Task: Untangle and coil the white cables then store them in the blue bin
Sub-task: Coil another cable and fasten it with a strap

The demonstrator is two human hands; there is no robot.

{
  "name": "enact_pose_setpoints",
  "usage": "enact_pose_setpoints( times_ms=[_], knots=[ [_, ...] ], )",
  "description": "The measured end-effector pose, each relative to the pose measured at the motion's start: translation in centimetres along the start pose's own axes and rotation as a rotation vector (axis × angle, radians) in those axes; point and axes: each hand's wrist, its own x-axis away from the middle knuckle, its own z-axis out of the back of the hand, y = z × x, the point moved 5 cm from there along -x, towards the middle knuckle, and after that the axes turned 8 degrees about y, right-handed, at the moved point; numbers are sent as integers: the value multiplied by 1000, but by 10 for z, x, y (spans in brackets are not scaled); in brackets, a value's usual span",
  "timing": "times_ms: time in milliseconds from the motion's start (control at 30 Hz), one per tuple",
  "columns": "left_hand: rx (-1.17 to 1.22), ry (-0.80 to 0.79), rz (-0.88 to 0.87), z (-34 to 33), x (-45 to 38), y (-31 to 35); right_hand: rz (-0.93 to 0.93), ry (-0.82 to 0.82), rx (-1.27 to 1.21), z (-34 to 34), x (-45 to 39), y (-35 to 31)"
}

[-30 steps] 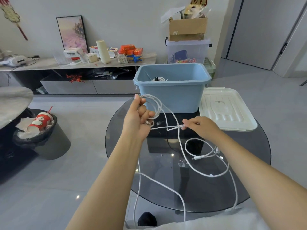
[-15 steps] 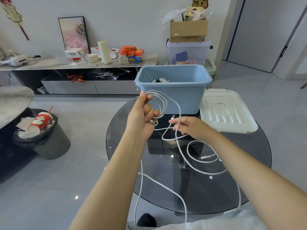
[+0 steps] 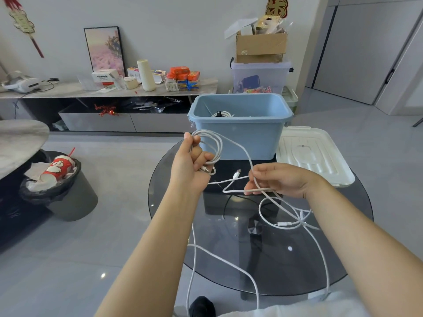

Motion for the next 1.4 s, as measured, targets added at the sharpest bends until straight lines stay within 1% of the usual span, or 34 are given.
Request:
enact_pose_setpoints(
  times_ms=[67, 133, 167, 233, 300, 400, 500, 567, 600, 667, 733, 767, 800, 867, 933, 1033, 1100, 1200, 1233, 1300, 1333, 1400],
  knots=[
    [109, 2, 37, 5, -4, 0, -42, 103, 4, -2, -4, 2],
    [198, -3, 66, 8, -8, 0, -41, 245, 86, 0, -8, 4],
    [230, -9, 70, 8, -9, 1, -16, 310, 186, 2, -8, 3],
    [236, -12, 28, 8, -10, 3, 62, 396, 471, 0, -5, -4],
    [141, 14, -68, 6, -9, 5, 161, 406, 658, -10, 1, -13],
    [-54, 68, -225, 5, -11, 2, 237, 353, 885, -26, 7, -23],
    [-303, 110, -380, 8, -15, -2, 345, 372, 1102, -34, 9, -31],
    [-576, 98, -509, 7, -15, -6, 406, 379, 1166, -40, 11, -35],
    [-724, 71, -547, 6, -14, -10, 437, 382, 1166, -42, 11, -36],
    [-995, -39, -507, 1, -11, -22, 545, 415, 1144, -45, 13, -41],
    [-1310, -152, -451, -3, -5, -30, 683, 486, 1126, -41, 18, -48],
    [-1395, -201, -399, -3, -4, -32, 745, 538, 1118, -37, 21, -51],
    [-1413, -265, -321, -3, -3, -35, 790, 601, 1104, -32, 25, -53],
    [-1326, -388, -134, -2, -1, -38, 815, 721, 1093, -20, 29, -59],
    [-1207, -453, 70, 1, -1, -42, 795, 778, 1090, -7, 28, -61],
    [-927, -476, 266, 2, 5, -40, 778, 727, 1097, 0, 22, -57],
    [-671, -434, 349, 2, 8, -36, 758, 686, 1095, 4, 18, -51],
    [-315, -381, 365, 1, 5, -30, 619, 664, 1039, 11, 11, -33],
    [-195, -368, 352, 0, 2, -29, 544, 633, 1037, 12, 7, -25],
    [14, -282, 294, 0, -6, -28, 394, 523, 1093, 8, 1, -11],
    [77, -230, 239, 3, -11, -26, 333, 459, 1142, 6, -2, -3],
    [99, -161, 102, 6, -15, -23, 240, 360, 1224, 0, -8, 8]
  ],
)
